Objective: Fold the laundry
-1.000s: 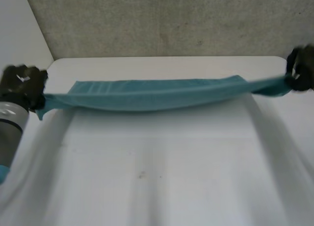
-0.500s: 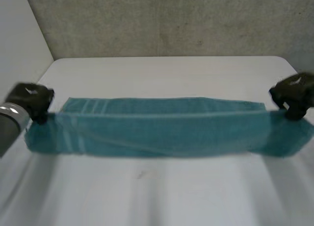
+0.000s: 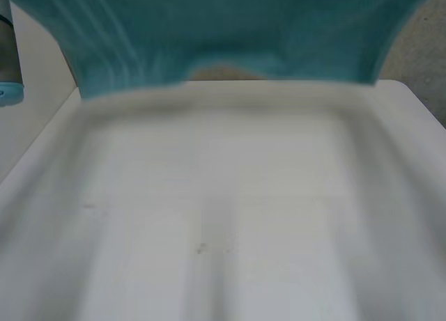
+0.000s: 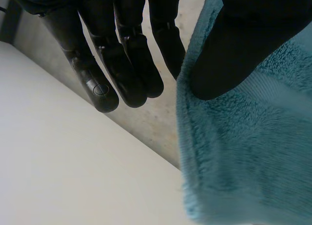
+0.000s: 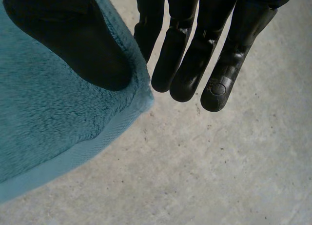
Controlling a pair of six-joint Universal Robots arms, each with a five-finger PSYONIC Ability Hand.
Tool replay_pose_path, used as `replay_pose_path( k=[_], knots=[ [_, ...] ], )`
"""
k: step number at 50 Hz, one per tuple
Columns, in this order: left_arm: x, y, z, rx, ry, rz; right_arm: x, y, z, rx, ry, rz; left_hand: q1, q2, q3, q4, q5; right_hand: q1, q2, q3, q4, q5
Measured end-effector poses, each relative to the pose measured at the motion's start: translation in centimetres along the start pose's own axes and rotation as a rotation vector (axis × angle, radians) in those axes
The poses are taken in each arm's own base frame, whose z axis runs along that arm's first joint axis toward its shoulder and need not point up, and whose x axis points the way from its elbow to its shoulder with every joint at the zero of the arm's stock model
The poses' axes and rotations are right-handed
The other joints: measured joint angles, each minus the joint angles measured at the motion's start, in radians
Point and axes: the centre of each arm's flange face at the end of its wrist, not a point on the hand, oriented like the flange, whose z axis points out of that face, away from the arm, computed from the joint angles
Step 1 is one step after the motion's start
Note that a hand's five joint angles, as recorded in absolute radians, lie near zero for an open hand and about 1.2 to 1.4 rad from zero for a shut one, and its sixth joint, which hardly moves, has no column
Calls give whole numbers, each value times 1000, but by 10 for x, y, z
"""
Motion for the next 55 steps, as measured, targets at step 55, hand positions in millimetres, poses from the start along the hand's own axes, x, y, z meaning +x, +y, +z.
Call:
replay_pose_path(
  k=[55],
  knots=[
    [-5, 43, -283, -924, 852, 77, -31, 132, -243, -830, -981, -472, 0, 1, 0, 0, 10, 0, 0, 1, 0, 5]
  ],
)
